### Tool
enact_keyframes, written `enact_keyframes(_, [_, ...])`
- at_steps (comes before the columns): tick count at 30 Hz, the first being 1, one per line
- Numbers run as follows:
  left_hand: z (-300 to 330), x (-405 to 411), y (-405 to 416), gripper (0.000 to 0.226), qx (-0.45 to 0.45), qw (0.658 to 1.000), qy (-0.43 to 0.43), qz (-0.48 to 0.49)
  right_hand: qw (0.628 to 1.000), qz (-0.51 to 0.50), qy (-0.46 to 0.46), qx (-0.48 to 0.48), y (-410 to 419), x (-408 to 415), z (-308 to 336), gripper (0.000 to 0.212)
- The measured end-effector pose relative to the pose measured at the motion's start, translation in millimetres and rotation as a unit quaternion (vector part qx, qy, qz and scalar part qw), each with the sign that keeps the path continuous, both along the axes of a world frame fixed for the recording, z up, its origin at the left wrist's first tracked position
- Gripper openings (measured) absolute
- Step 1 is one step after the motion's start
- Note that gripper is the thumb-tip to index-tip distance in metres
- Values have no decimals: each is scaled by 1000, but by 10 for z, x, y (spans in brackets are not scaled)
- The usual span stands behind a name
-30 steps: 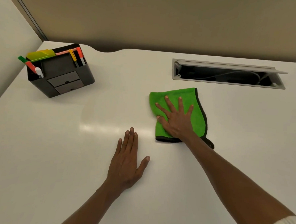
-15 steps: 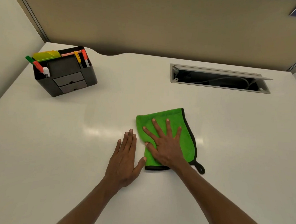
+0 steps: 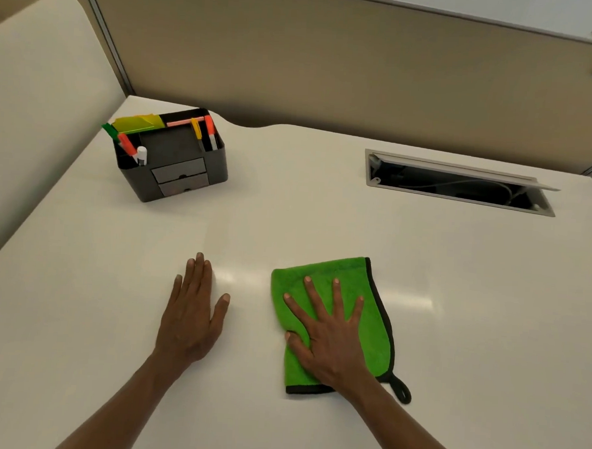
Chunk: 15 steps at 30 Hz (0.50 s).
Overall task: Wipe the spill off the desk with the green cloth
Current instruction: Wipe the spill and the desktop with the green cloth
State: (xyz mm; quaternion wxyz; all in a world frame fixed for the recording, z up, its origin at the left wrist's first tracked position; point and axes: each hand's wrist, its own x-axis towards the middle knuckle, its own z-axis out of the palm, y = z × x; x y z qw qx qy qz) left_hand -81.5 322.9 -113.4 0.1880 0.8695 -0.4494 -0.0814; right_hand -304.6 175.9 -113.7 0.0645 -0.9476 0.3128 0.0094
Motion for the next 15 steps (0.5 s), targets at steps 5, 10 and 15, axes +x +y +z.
enact_keyframes(5, [-41,315,36,77,-24,999,26,18,1000,14,-3,3,244,317,24,64])
enact_keyframes(10, [-84,682,-39,71,-22,999,36,31,1000,29,-6,-2,400,696,12,64])
enact_keyframes(15, [-110,956,-206,67,-16,1000,12,20,999,35,-17,1,458,1087,6,64])
